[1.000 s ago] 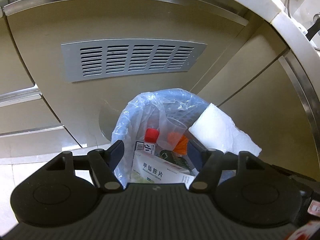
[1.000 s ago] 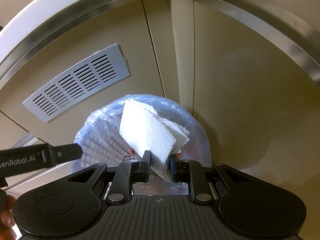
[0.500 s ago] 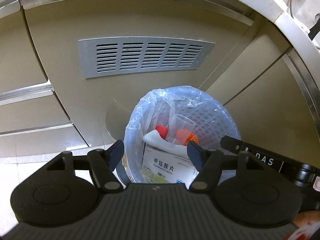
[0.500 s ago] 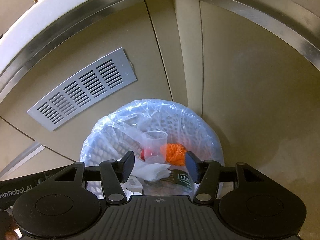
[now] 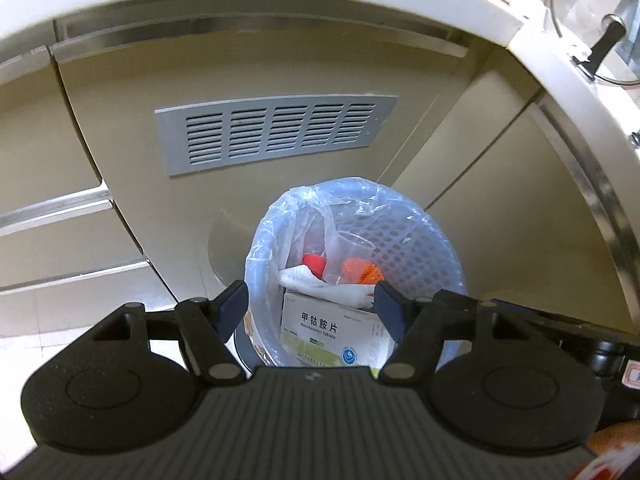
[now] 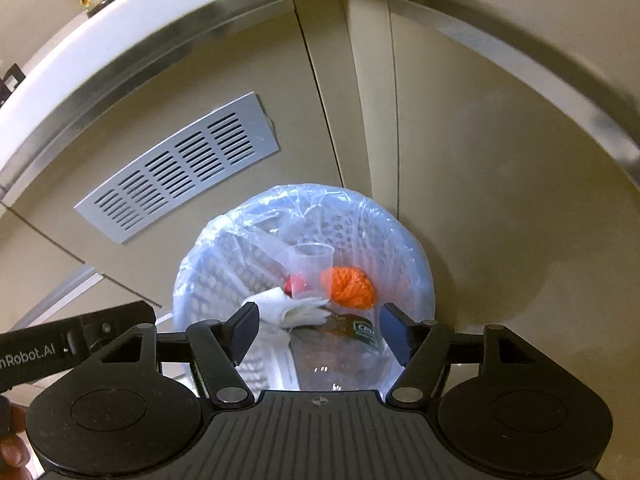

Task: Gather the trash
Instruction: 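Move both grippers up toward the counter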

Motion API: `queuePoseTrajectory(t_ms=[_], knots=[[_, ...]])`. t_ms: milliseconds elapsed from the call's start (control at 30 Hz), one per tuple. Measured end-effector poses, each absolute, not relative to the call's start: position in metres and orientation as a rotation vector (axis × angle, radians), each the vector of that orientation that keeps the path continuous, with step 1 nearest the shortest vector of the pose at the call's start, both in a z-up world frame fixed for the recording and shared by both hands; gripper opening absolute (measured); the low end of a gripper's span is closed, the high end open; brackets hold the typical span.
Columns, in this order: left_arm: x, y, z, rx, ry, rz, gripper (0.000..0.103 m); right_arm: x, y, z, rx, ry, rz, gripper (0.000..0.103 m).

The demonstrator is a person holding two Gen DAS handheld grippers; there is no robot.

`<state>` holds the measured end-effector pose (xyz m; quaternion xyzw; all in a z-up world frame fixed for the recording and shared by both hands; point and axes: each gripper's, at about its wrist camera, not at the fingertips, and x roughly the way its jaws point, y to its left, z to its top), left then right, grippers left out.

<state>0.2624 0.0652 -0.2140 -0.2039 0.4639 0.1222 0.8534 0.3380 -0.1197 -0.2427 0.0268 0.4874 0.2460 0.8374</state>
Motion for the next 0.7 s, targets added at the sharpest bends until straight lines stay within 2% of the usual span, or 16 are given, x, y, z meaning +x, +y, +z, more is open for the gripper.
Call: queuePoseTrajectory(t_ms=[267, 700], knots=[[0.241, 0.062, -0.171, -0.402, 0.948, 0.216, 0.067, 0.314, -0.134, -0.197, 0.069, 1.043, 0.578, 0.073], [0.219, 0.061, -0.098, -0.297, 0.832, 0.101, 0.070, 0.290, -0.168, -0.117, 0.131, 0.916, 0.546, 0.076]])
